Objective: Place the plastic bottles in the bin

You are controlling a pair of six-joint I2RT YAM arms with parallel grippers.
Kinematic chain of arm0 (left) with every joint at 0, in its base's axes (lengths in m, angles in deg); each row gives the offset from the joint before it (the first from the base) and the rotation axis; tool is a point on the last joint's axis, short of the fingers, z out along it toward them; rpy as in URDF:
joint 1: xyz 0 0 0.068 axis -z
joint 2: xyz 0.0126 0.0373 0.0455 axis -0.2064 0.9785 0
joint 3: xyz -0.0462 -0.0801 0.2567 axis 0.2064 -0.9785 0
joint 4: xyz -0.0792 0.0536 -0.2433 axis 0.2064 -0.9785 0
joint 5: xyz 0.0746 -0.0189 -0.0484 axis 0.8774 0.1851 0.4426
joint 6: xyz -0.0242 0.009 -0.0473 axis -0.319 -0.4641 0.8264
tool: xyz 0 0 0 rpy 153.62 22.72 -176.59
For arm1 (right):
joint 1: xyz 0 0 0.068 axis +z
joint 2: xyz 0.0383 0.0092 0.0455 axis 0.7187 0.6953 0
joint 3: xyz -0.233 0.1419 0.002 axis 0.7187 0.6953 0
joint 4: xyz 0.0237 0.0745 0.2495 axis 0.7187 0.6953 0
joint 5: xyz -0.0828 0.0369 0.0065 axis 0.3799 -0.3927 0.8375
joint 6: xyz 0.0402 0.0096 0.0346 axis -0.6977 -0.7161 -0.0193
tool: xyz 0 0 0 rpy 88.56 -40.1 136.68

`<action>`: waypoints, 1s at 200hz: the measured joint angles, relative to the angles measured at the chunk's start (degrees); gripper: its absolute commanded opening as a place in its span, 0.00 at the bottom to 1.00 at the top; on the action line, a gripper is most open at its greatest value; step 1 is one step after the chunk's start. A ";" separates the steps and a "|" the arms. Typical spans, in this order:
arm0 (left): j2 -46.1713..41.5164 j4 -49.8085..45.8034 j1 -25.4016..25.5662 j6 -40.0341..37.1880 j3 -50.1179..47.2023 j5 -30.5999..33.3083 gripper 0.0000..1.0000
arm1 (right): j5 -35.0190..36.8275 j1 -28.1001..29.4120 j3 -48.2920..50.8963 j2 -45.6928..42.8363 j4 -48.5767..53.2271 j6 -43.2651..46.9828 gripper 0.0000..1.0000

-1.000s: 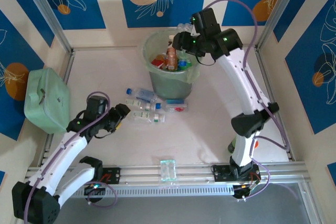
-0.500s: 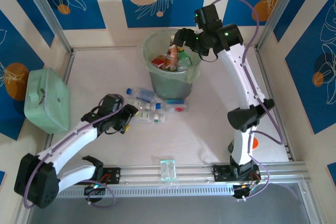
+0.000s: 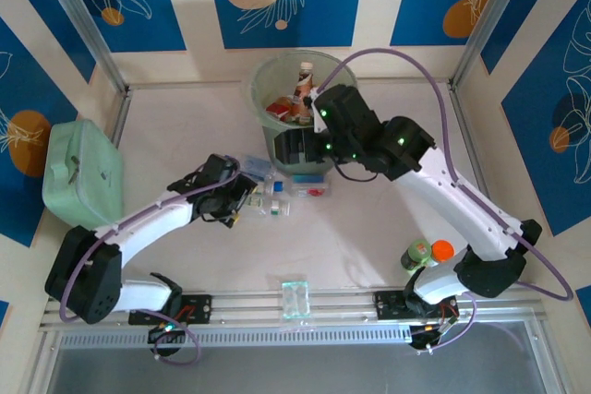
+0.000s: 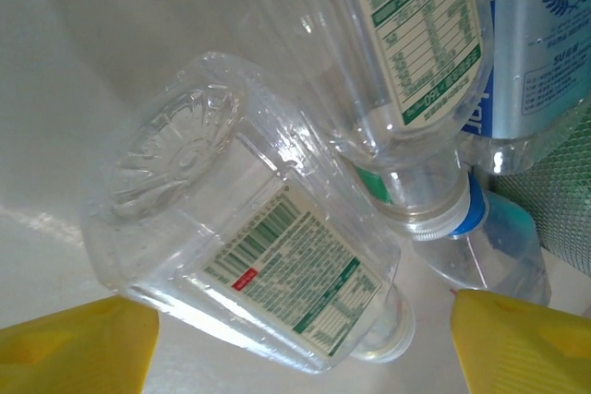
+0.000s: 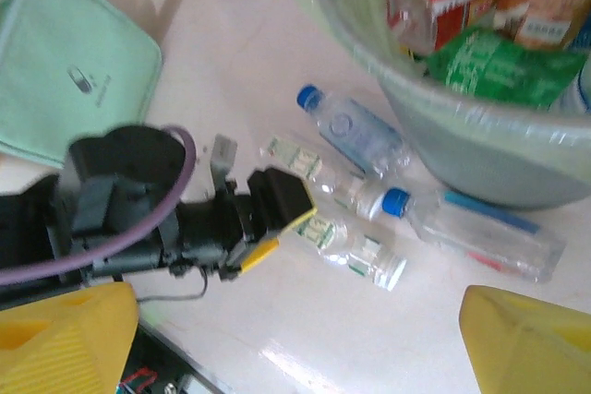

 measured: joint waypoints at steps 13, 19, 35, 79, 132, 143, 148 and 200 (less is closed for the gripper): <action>0.94 -0.15 0.17 0.48 0.52 0.57 0.81 | 0.46 0.87 3.02 -0.81 -0.24 -0.83 0.91; 1.25 -0.20 0.22 0.85 0.63 0.83 0.81 | 0.59 1.09 4.09 -1.07 -0.26 -1.27 0.91; 2.16 -0.57 0.31 1.36 0.94 1.27 0.80 | 0.87 1.44 6.21 -1.75 -0.48 -2.21 0.91; 6.34 -1.88 0.37 1.40 2.99 1.55 0.79 | 1.79 2.16 7.37 -2.86 -1.53 -3.54 0.91; 8.11 -2.43 0.94 1.40 3.41 1.62 0.73 | 2.47 2.64 7.56 -2.95 -1.70 -3.63 0.91; 8.11 -2.43 0.98 1.40 3.41 1.64 0.71 | 2.71 2.64 7.74 -2.95 -1.70 -3.63 0.91; 8.11 -2.40 1.01 1.40 3.41 1.64 0.70 | 2.82 2.64 7.89 -2.97 -1.75 -3.63 0.91; 8.57 -1.97 1.27 1.25 3.39 1.92 0.72 | 3.23 2.67 8.37 -2.99 -1.70 -3.80 0.91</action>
